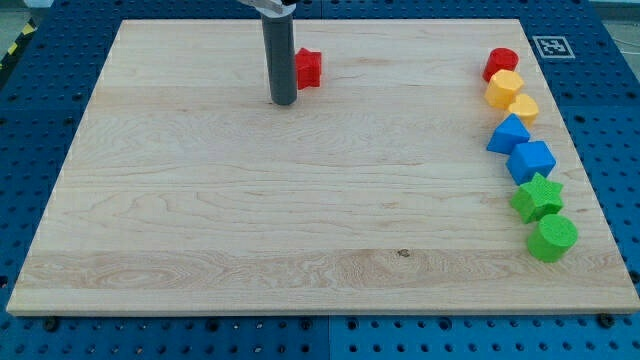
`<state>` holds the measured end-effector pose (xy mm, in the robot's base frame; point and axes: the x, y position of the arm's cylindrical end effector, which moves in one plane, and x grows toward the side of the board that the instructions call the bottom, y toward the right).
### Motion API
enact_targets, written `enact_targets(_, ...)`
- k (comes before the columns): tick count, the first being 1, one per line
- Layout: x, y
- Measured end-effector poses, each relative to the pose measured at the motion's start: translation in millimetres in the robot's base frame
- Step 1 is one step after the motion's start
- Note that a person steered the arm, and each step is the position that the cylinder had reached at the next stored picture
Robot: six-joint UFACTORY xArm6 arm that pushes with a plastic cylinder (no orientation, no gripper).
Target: Move the red star towards the red circle
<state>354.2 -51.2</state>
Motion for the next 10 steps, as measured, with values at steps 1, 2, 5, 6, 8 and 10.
enact_targets(1, 0.0, -11.5)
enact_targets(2, -39.7, -15.6)
enact_targets(5, -36.2, 37.3)
enact_targets(6, -31.2, 41.0)
enact_targets(8, -31.0, 42.2)
enact_targets(10, -52.3, 65.6)
